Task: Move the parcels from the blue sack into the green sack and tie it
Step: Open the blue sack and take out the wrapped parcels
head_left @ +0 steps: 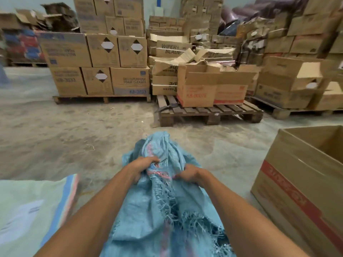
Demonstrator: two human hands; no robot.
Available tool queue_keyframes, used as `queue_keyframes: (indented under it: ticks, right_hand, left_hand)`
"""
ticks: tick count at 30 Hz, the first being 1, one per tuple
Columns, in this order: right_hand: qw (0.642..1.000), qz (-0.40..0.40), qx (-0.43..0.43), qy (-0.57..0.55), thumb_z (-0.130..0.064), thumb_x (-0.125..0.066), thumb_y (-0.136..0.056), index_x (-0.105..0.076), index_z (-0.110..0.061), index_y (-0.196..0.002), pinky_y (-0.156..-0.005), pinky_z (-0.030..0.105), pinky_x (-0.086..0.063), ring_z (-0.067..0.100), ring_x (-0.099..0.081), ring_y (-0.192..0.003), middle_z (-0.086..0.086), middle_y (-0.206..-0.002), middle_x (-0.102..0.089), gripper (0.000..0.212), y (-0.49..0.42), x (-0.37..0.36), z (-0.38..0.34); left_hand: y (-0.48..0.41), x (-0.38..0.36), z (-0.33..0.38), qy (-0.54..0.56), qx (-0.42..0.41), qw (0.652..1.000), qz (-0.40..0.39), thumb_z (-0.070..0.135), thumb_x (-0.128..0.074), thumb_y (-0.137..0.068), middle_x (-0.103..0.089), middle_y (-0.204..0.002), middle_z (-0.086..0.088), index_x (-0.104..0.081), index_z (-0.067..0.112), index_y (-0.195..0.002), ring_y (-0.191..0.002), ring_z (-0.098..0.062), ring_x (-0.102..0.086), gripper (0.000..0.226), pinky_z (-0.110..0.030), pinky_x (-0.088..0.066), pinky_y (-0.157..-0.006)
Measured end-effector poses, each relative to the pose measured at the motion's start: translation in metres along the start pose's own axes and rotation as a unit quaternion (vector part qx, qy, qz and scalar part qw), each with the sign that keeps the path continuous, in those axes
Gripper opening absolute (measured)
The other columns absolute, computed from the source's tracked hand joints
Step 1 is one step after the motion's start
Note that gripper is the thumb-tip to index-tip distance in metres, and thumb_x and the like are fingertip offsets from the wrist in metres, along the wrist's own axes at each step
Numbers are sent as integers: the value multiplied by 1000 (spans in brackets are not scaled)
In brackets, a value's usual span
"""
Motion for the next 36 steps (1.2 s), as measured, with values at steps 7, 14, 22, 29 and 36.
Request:
queue_keyframes:
  ticks: [7,14,22,29,36]
  right_hand:
    - [989,94,43,-107,-11,-59,-95,-60,-5,-97,-71,35,-52,27,-64,-87,13,-94,-65,6,46,35,27]
    - [951,188,84,-232,-12,-58,-80,-69,-10,-107,-84,49,-61,32,-70,-90,11,-98,-73,29,130,105,-11]
    - [898,258,131,-331,-11,-52,-85,-66,-18,-107,-80,38,-54,32,-65,-95,8,-104,-68,27,227,163,-78]
    - [867,315,196,-334,-2,-50,-88,-72,-21,-107,-77,33,-50,26,-64,-93,4,-103,-70,35,271,216,-125]
    - [862,328,210,-324,0,-53,-85,-72,-21,-107,-76,35,-55,22,-67,-89,0,-96,-72,36,291,206,-95]
  left_hand:
    - [33,-43,-4,98,-50,992,64,0,-64,-87,-70,-98,-25,-60,-7,-111,-81,-37,-71,25,-55,-59,-72]
    - [162,-79,96,131,-196,964,120,-11,-44,-92,-57,-85,-12,-48,10,-88,-61,-22,-59,22,-37,-56,-47]
    - [251,-56,180,35,-286,942,170,-9,-45,-93,-58,-83,-6,-56,9,-95,-69,-17,-56,21,-29,-50,-49]
    - [279,-26,237,55,-346,918,189,-2,-60,-90,-64,-98,-11,-55,11,-103,-83,-22,-62,20,-31,-55,-58]
    - [280,-40,208,35,-363,918,156,-11,-52,-88,-62,-106,-11,-52,8,-114,-95,-23,-59,32,-40,-55,-86]
Point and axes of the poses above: each hand's wrist, its own y-axis away from the middle knuckle, its own x-axis out of the back of the hand, z = x × y, the point moved 4 cm from there along -y, towards the middle knuckle
